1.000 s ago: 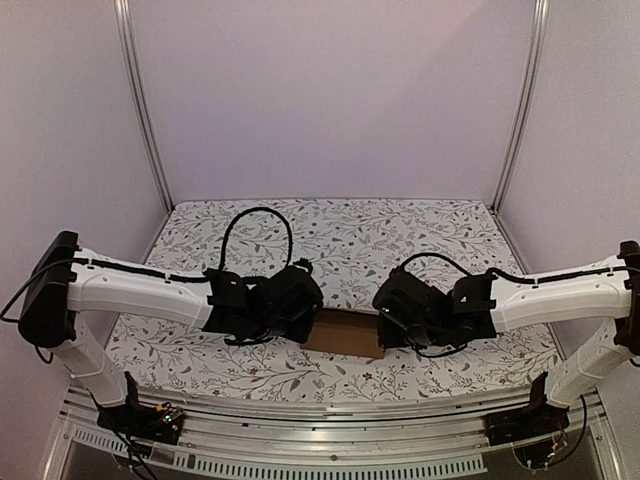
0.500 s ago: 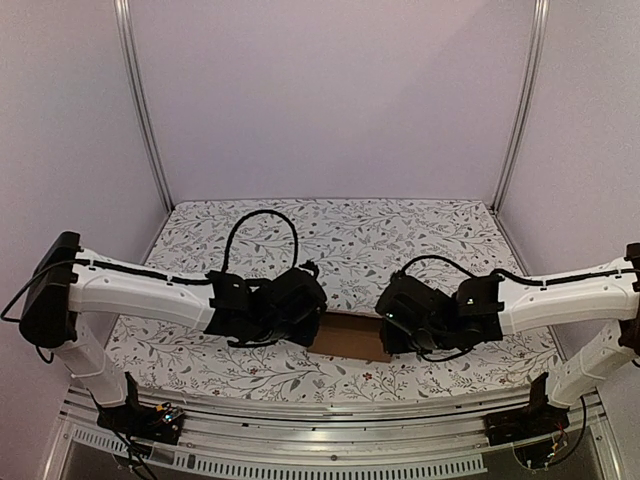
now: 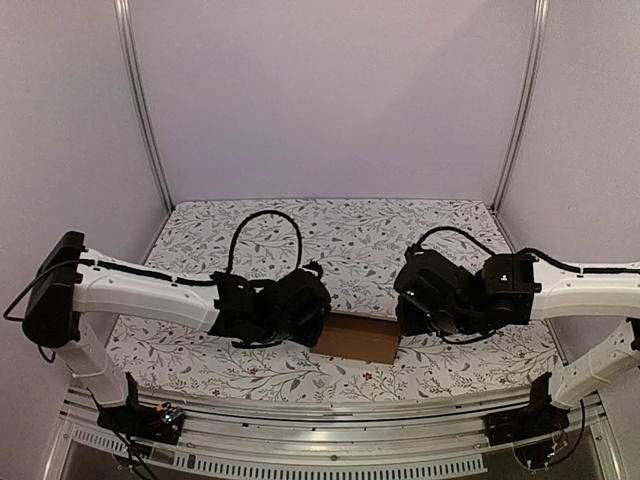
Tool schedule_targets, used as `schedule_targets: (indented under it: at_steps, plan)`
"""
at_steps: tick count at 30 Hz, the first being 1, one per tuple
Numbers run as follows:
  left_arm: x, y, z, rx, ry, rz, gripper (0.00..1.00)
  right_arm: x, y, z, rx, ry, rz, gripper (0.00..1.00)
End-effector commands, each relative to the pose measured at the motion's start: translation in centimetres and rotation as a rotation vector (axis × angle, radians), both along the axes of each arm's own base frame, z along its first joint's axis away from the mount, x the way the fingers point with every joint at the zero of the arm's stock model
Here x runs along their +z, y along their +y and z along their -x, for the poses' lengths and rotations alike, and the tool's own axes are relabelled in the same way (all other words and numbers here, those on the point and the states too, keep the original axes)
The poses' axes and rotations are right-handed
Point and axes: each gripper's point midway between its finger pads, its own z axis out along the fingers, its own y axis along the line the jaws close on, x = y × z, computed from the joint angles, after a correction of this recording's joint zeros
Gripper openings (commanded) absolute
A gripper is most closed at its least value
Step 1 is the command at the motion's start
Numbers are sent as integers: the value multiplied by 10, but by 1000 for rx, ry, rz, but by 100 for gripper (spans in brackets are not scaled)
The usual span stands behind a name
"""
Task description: Fold the paper box
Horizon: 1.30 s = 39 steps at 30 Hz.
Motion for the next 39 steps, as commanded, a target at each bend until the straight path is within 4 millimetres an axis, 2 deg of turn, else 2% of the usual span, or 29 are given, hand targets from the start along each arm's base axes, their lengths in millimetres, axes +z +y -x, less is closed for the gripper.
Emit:
schedule_targets:
  at_steps: [1,5,9,15,21,23,30,34,39]
  plan:
    - [-69,29,45,-78,201,-212,0,35,5,-13,6,-109,-6,26]
    - [-71,29,47,-79,200,-215,0,41,18,-24,16,-145,-4,12]
    - [-73,27,49,-83,206,-214,0,25,34,-30,24,-150,-2,0]
    - [-75,27,54,-74,227,-209,0,-15,45,-33,24,-180,19,0]
    - [-75,30,61,-76,252,-194,1,-31,47,-31,12,-232,56,0]
    - [-75,29,62,-77,257,-188,7,-35,46,-29,-1,-260,76,0]
    - [-65,19,71,-118,299,-127,42,-64,37,-27,-46,-252,122,0]
    - [-57,18,79,-150,326,-88,51,-79,32,-24,-62,-249,141,0]
    - [-39,15,92,-193,361,-1,56,-91,30,-17,-64,-267,168,0]
